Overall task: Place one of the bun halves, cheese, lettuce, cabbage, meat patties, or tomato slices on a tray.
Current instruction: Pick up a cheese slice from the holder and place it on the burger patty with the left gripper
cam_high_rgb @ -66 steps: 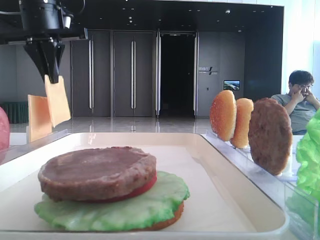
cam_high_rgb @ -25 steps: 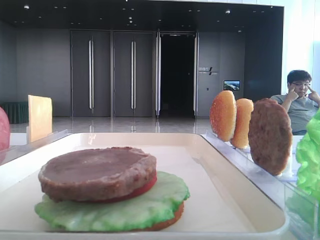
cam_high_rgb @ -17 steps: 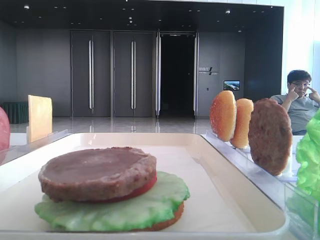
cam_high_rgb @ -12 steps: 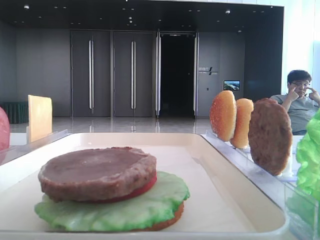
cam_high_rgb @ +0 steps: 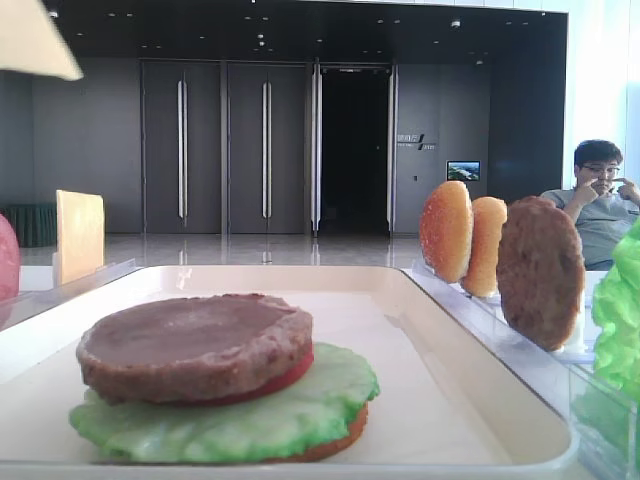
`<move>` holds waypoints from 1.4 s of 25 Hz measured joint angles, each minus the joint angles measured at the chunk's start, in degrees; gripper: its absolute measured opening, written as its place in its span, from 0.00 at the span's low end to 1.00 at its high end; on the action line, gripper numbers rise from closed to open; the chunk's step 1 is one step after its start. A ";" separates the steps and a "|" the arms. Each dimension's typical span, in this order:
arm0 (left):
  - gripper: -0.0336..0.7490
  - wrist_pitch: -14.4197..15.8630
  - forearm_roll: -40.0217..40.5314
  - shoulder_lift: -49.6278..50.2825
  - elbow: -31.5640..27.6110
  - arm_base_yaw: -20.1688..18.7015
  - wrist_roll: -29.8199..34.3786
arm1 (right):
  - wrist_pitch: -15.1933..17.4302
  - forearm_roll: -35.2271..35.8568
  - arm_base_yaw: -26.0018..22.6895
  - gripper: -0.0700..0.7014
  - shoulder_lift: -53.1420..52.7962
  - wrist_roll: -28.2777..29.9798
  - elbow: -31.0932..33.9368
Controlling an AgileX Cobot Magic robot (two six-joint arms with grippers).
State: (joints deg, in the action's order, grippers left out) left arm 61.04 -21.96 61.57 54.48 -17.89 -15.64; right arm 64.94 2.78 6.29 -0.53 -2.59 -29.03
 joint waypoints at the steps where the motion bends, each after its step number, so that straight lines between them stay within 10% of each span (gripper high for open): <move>1: 0.07 -1.84 -3.45 0.00 -0.77 0.00 3.09 | 0.00 0.00 0.00 0.79 0.00 0.00 0.00; 10: 0.07 -8.05 -37.12 0.00 -7.34 0.00 29.22 | 0.00 0.00 0.00 0.79 0.00 0.00 0.00; 22: 0.07 -6.72 -38.57 0.11 -11.15 0.00 30.64 | 0.00 0.00 0.00 0.79 0.00 0.00 0.00; 35: 0.07 -13.30 -40.99 4.55 -20.88 0.00 35.32 | 0.00 0.04 0.00 0.79 0.00 0.00 0.00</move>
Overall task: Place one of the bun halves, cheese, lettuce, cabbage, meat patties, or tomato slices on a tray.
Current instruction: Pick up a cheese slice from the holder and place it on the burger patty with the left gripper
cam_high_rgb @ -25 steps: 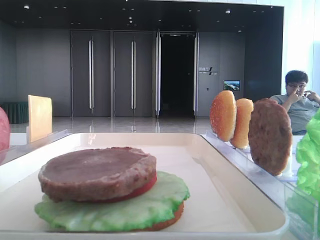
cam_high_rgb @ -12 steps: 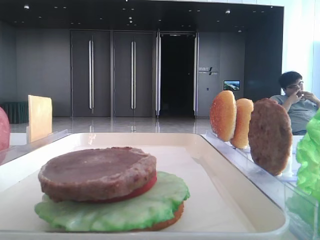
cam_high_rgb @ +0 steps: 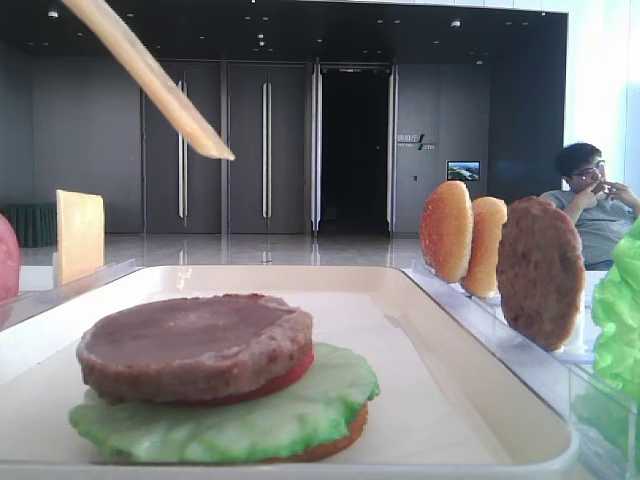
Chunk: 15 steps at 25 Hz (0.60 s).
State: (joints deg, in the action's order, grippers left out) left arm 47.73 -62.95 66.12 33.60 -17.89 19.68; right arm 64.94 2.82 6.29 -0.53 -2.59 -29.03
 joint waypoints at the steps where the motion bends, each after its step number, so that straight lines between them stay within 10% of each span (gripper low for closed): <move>1: 0.07 -0.26 -1.16 0.75 -0.08 0.00 1.24 | 0.00 0.00 0.00 0.79 0.00 0.00 0.00; 15: 0.07 -2.19 -10.50 11.89 -0.14 0.00 12.27 | 0.00 0.00 0.00 0.79 0.00 0.00 0.00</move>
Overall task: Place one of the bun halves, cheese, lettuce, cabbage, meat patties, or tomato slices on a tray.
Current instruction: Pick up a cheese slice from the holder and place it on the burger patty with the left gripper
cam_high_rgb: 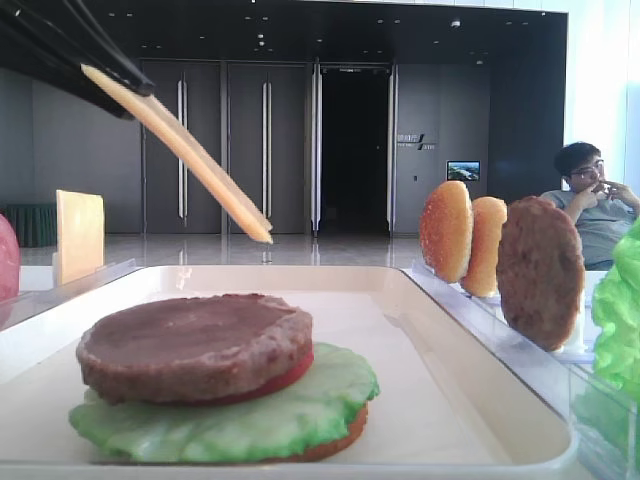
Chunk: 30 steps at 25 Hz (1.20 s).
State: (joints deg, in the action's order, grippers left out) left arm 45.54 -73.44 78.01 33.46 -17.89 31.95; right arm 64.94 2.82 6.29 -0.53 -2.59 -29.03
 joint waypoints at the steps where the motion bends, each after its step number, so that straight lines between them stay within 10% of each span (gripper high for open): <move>1: 0.07 0.00 -0.72 0.54 0.00 0.00 0.94 | 0.00 0.00 0.00 0.79 0.00 0.00 0.00; 30: 0.07 -2.23 -3.86 2.18 -2.75 -3.67 4.21 | 0.00 0.00 0.00 0.79 0.00 0.00 0.00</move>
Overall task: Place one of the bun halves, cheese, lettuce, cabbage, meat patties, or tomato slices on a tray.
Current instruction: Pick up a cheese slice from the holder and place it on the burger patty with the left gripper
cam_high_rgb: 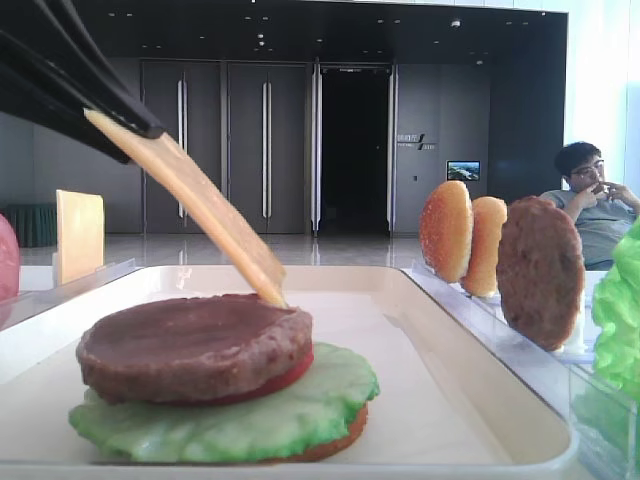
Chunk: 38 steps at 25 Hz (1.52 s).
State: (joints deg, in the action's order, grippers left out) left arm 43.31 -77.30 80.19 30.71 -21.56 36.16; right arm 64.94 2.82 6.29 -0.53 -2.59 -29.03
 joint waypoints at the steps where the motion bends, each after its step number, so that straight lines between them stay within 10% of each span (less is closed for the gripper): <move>1: 0.07 -0.39 0.05 0.00 -0.05 0.00 0.00 | 0.00 0.00 0.00 0.79 0.00 0.00 0.00; 38: 0.07 2.14 -10.26 2.87 -1.58 -0.10 11.99 | 0.00 0.00 0.00 0.79 0.00 0.00 0.00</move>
State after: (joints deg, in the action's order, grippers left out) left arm 45.45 -87.56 83.06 29.13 -21.67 48.15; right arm 64.94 2.82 6.29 -0.53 -2.59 -29.03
